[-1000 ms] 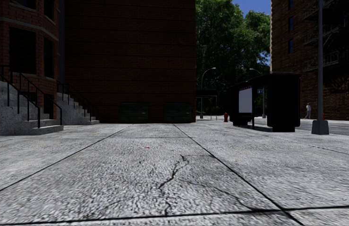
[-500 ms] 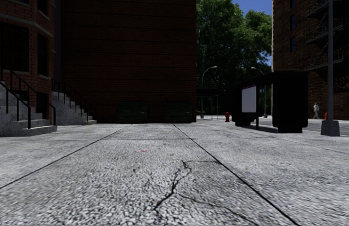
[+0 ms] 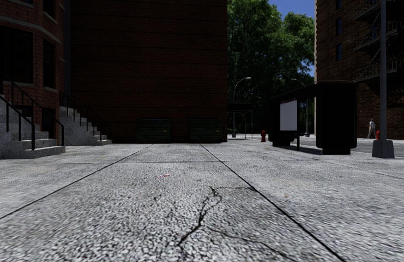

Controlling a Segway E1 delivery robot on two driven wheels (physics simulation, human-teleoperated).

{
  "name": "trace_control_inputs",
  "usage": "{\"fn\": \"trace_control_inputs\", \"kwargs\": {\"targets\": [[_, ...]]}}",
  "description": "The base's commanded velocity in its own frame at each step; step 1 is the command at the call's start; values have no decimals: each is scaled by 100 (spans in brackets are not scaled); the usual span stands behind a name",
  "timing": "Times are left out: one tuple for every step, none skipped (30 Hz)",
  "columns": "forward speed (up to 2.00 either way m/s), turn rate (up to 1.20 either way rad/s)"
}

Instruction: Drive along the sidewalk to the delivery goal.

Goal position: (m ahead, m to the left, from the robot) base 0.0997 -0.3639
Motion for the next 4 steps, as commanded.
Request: {"fn": "trace_control_inputs", "kwargs": {"targets": [[0, 0], [0, 0], [0, 0], [0, 0]]}}
